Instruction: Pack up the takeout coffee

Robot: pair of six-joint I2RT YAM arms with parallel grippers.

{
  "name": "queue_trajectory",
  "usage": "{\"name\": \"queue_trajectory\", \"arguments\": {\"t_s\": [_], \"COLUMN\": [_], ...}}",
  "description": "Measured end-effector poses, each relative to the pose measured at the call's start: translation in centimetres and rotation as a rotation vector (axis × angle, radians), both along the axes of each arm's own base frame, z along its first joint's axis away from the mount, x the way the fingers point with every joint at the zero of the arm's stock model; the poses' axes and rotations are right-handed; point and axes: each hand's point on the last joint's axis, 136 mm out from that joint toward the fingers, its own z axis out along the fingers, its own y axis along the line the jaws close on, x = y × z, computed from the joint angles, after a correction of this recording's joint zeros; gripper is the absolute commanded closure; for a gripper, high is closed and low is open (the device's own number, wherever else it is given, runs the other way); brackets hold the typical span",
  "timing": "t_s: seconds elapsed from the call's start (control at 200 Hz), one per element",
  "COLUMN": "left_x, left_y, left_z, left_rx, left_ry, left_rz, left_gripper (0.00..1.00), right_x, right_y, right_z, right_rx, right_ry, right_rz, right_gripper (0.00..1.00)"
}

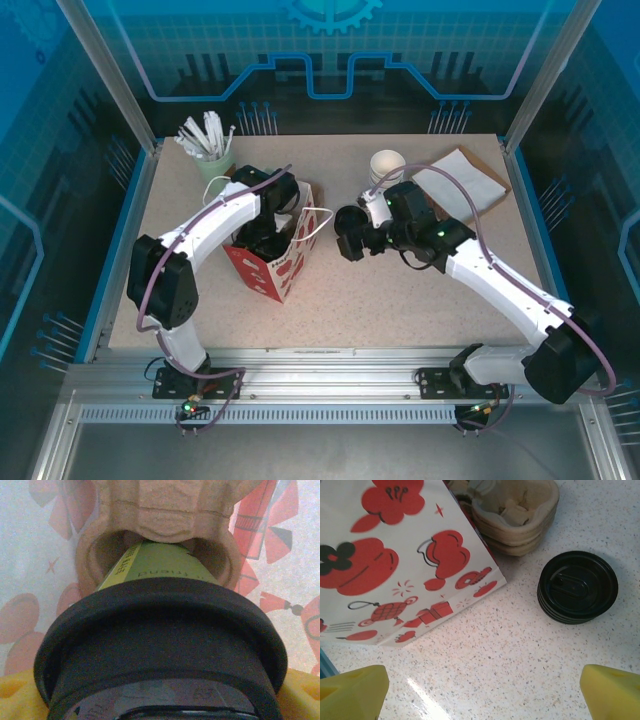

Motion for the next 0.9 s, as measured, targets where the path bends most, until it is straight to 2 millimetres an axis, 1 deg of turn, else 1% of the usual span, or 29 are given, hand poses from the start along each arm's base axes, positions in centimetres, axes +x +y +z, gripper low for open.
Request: {"name": "queue_trajectory", "arguments": {"t_s": [0.115, 0.2, 0.605, 0.9], "left_x": [0.0, 0.0, -0.1, -0.1], "left_y": [0.0, 0.0, 0.0, 0.0], "left_z": [0.2, 0.4, 0.5, 0.5], "left_rx": [-0.005, -0.008, -0.016, -0.018], "left_ry": [-0.007, -0.012, -0.014, -0.014], "left_rz": [-0.004, -0.007, -0.034, -0.052], "left_gripper": [0.13, 0.12, 0.06, 0.04], "right_x": [0.2, 0.3, 0.4, 0.4], "right_y": [0.5, 0.6, 0.8, 1.0], "right_z": [1.0, 1.3, 1.5, 1.2], "right_rx": [0.031, 0.039, 0.053, 0.054], "right_ry": [-0.011, -0.015, -0.011, 0.003], "right_rz": [0.004, 0.001, 0.001, 0.007], "right_gripper": [0.00, 0.00, 0.00, 0.00]}}
